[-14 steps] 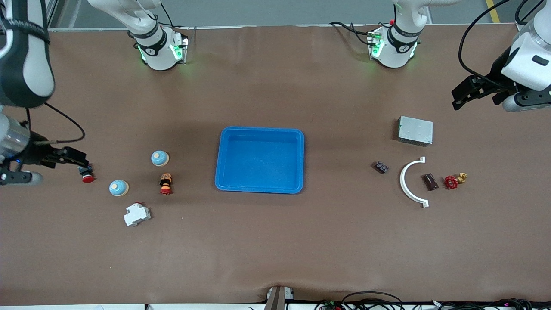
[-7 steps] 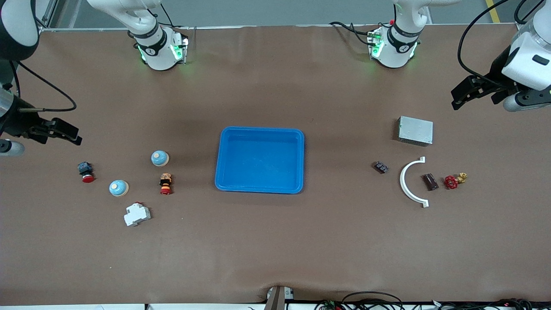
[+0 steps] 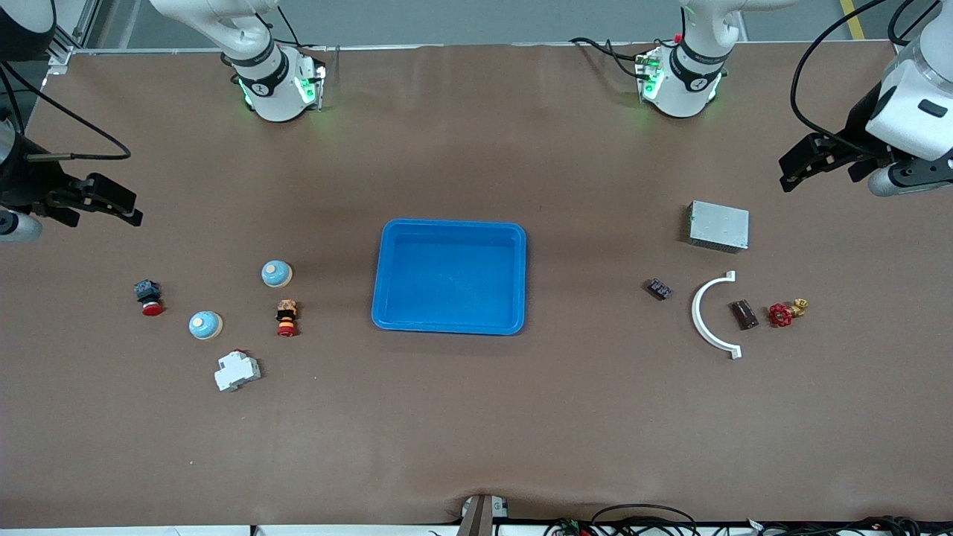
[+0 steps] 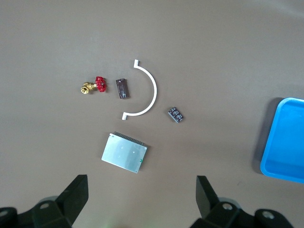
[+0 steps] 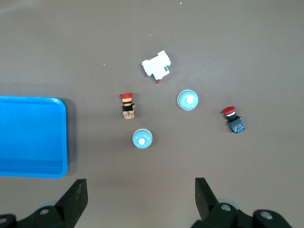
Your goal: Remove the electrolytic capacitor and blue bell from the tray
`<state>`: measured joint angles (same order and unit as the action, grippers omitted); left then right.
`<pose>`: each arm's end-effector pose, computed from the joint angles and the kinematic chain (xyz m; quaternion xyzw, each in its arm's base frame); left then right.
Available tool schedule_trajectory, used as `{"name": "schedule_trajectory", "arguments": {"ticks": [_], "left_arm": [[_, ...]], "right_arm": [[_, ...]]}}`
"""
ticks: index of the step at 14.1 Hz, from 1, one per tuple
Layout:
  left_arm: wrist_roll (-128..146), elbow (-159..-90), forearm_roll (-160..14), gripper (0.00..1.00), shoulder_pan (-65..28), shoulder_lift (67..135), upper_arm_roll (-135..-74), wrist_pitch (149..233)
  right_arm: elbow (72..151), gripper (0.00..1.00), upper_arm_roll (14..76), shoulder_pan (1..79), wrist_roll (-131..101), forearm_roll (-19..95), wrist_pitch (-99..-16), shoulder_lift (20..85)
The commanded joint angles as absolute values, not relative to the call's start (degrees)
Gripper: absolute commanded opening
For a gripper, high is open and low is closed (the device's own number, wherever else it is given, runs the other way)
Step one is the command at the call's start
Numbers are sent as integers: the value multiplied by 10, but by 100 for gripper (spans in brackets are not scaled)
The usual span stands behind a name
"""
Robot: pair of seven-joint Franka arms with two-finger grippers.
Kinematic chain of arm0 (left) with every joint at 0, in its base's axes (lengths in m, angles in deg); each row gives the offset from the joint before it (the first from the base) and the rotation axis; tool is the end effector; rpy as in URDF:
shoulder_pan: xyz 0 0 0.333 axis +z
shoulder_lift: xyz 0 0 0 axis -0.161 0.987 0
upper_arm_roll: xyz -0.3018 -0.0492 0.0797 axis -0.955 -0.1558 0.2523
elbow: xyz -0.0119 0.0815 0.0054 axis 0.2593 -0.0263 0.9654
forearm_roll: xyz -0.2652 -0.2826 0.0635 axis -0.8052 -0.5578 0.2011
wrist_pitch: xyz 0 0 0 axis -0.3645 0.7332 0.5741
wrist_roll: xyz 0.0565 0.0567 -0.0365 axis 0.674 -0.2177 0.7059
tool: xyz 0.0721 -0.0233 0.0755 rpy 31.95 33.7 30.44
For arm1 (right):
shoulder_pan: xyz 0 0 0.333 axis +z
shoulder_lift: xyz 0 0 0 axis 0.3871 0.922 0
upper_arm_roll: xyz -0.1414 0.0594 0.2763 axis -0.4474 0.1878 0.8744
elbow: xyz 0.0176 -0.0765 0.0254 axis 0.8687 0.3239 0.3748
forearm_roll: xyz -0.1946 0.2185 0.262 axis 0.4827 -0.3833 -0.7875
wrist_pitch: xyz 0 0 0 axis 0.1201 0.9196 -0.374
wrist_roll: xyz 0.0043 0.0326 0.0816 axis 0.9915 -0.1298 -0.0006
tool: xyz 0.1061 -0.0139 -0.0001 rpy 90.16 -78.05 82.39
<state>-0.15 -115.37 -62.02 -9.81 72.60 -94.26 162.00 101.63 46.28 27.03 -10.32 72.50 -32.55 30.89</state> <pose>0.5306 -0.0795 0.6447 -0.9978 -0.0632 -0.0089 0.0181 0.5653 0.0044 0.6141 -0.9998 -0.0020 0.0036 0.0189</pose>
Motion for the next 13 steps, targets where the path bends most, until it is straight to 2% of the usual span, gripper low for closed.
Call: {"name": "schedule_trajectory", "arguments": {"ticks": [1,13], "left_arm": [[-1,-1147,-636,100,-97,725,-943,1618],[33,-1145,-636,100,-93,724,-940,1614]], "right_arm": [[1011,100,462,265,-119,731,-300,303],[1011,100,458,262,-111,732,-269,281]]}}
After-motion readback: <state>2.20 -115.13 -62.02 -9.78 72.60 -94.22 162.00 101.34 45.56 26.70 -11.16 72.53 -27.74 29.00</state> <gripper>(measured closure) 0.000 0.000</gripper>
